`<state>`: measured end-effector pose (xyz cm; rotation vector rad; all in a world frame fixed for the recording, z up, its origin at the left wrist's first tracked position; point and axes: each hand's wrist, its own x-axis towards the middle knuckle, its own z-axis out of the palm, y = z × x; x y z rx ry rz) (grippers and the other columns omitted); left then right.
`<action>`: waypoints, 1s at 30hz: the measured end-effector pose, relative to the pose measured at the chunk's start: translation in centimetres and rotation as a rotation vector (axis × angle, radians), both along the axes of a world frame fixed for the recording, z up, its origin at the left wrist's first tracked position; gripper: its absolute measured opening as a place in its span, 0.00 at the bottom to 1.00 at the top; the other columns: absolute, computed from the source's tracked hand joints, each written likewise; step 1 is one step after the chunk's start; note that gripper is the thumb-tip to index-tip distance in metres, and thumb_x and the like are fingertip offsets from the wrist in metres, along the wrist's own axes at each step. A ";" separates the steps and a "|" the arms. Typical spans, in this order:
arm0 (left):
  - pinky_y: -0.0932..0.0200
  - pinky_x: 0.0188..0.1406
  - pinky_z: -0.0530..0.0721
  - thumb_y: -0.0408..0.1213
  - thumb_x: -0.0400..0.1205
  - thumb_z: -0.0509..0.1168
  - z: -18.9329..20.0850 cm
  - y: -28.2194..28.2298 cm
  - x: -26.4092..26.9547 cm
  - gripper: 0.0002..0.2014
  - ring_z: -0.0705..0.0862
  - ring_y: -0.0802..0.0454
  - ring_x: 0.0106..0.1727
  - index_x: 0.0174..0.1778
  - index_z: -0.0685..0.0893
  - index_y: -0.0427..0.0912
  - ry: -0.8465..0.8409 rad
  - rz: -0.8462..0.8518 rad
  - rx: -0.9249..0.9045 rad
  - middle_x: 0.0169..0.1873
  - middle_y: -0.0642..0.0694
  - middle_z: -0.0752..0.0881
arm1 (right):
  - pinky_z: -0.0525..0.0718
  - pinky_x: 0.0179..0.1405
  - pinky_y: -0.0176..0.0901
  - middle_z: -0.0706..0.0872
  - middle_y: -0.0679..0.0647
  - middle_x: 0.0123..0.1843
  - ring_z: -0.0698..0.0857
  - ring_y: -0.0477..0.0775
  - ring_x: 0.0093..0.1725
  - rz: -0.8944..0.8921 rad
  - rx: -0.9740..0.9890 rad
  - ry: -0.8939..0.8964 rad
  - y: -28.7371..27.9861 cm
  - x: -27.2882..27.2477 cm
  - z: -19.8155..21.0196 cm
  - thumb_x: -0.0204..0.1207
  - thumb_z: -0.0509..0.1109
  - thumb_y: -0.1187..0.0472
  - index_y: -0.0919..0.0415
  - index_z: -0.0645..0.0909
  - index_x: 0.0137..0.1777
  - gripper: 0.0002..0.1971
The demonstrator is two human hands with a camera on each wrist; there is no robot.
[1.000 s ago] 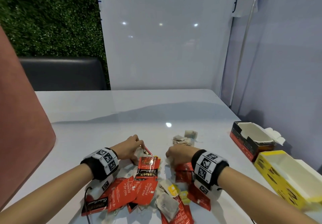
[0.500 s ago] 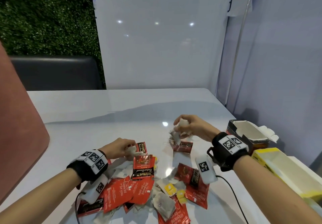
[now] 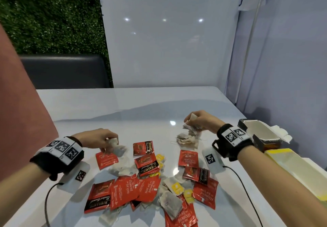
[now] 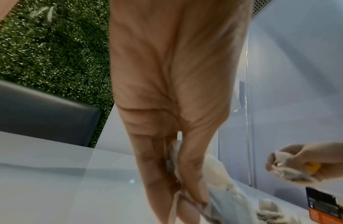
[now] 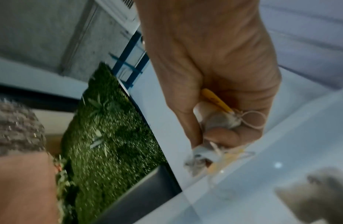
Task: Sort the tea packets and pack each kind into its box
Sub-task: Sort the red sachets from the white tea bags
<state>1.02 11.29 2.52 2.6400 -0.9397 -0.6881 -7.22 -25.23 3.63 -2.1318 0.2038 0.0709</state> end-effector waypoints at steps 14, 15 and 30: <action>0.67 0.33 0.83 0.26 0.81 0.62 1.5 -9.6 1.7 0.04 0.86 0.63 0.34 0.48 0.78 0.37 0.122 0.005 -0.280 0.40 0.46 0.85 | 0.79 0.60 0.50 0.80 0.60 0.65 0.79 0.58 0.62 0.074 -0.700 -0.107 -1.9 0.3 -1.2 0.77 0.69 0.59 0.60 0.73 0.67 0.19; 0.67 0.32 0.84 0.26 0.81 0.63 1.6 -10.4 2.0 0.04 0.86 0.64 0.32 0.47 0.78 0.38 0.114 0.006 -0.283 0.39 0.46 0.85 | 0.81 0.58 0.48 0.82 0.59 0.63 0.81 0.57 0.59 0.108 -0.692 -0.127 -1.8 -0.7 -1.2 0.78 0.69 0.60 0.60 0.75 0.65 0.17; 0.70 0.20 0.80 0.25 0.80 0.61 -0.8 -22.7 2.7 0.04 0.82 0.57 0.29 0.46 0.76 0.37 -0.051 -0.054 -0.156 0.45 0.36 0.85 | 0.62 0.78 0.62 0.53 0.52 0.84 0.58 0.58 0.80 0.696 -0.761 0.313 1.8 -8.6 -4.9 0.70 0.77 0.56 0.45 0.49 0.82 0.47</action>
